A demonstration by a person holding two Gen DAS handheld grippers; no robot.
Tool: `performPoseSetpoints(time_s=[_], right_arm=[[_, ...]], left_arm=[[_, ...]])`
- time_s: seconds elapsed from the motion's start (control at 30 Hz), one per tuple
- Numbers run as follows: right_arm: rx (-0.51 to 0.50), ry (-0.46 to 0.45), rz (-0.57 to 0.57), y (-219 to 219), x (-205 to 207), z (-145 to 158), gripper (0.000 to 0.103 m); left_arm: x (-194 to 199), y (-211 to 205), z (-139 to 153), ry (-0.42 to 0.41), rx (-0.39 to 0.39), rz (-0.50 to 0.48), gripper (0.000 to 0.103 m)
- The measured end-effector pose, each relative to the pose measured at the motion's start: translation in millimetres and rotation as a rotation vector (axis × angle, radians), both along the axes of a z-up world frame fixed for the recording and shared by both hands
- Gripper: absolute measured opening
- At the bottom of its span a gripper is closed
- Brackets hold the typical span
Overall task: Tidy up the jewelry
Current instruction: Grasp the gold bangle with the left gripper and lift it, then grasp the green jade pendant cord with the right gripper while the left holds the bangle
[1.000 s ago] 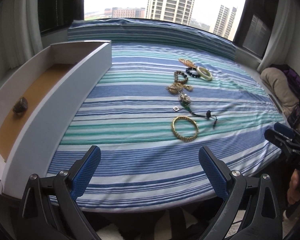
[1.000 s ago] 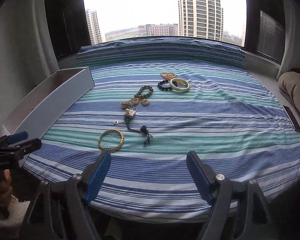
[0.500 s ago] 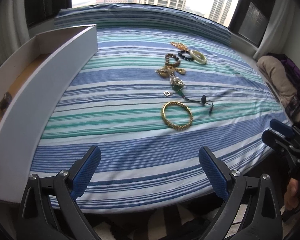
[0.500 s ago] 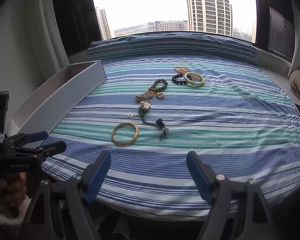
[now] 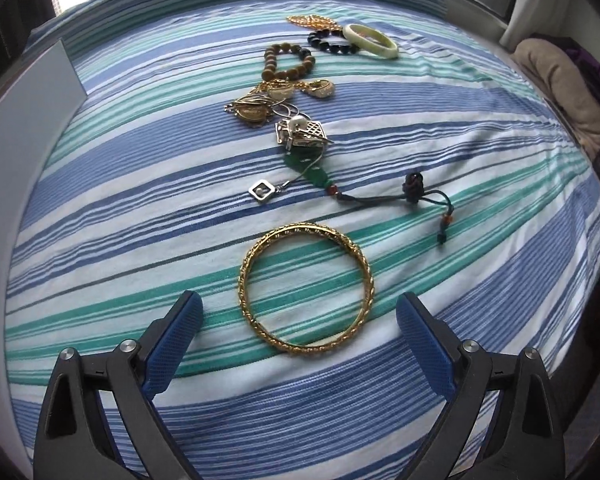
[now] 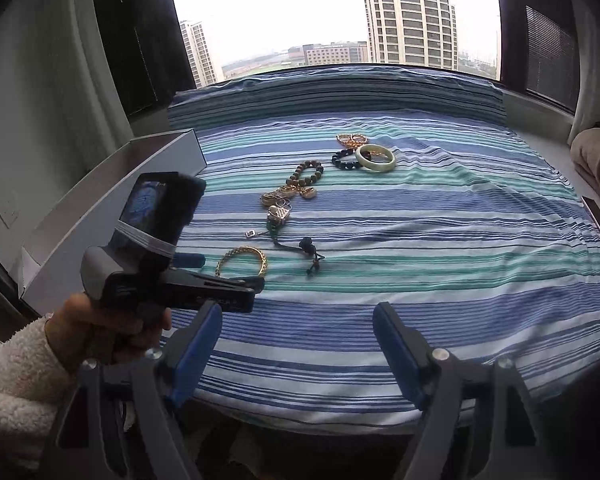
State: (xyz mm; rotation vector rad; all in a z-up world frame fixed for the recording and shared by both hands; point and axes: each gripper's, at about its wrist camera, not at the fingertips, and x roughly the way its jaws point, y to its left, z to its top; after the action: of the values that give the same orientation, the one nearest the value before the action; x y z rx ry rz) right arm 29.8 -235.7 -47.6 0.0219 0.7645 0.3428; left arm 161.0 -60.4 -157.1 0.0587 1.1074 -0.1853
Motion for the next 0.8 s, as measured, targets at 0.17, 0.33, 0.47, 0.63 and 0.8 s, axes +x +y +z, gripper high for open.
performPoseSetpoints(time_s=[0.17, 0.33, 0.47, 0.63, 0.8], right_arm=[[0.009, -0.033, 0.077, -6, 25, 3, 0.079], [-0.095, 0.080, 0.275, 14, 96, -39, 0.079], [-0.161, 0.141, 0.322, 33, 144, -77, 0.052], [-0.185, 0.132, 0.324, 49, 167, -95, 0.052], [-0.202, 0.084, 0.362, 67, 167, -96, 0.038]], left_arm=[[-7, 5, 5, -0.049, 0.006, -0.006, 0.070], [-20, 42, 10, -0.027, -0.058, 0.074, 0.070], [-40, 74, 15, -0.038, -0.071, 0.143, 0.070], [-53, 101, 15, -0.047, -0.089, 0.207, 0.070], [-53, 109, 6, -0.030, -0.108, 0.233, 0.070]])
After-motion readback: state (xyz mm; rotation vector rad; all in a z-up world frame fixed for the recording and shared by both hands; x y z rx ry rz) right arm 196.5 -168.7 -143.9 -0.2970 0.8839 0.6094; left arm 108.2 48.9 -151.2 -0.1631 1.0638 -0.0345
